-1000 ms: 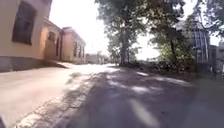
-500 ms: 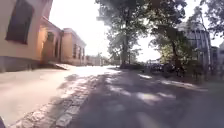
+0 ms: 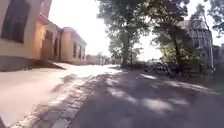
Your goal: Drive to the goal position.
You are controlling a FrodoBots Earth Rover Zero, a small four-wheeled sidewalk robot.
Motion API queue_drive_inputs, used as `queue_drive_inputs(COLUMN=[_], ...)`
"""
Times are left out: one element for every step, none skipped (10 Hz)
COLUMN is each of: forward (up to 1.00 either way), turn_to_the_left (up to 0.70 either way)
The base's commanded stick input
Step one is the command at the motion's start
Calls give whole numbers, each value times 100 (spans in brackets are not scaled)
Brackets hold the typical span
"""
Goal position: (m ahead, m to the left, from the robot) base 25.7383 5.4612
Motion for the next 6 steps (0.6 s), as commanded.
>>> queue_drive_inputs(forward=[85, 85, 85, 85, 85, 85], turn_to_the_left=[0, 0, 0, 0, 0, 0])
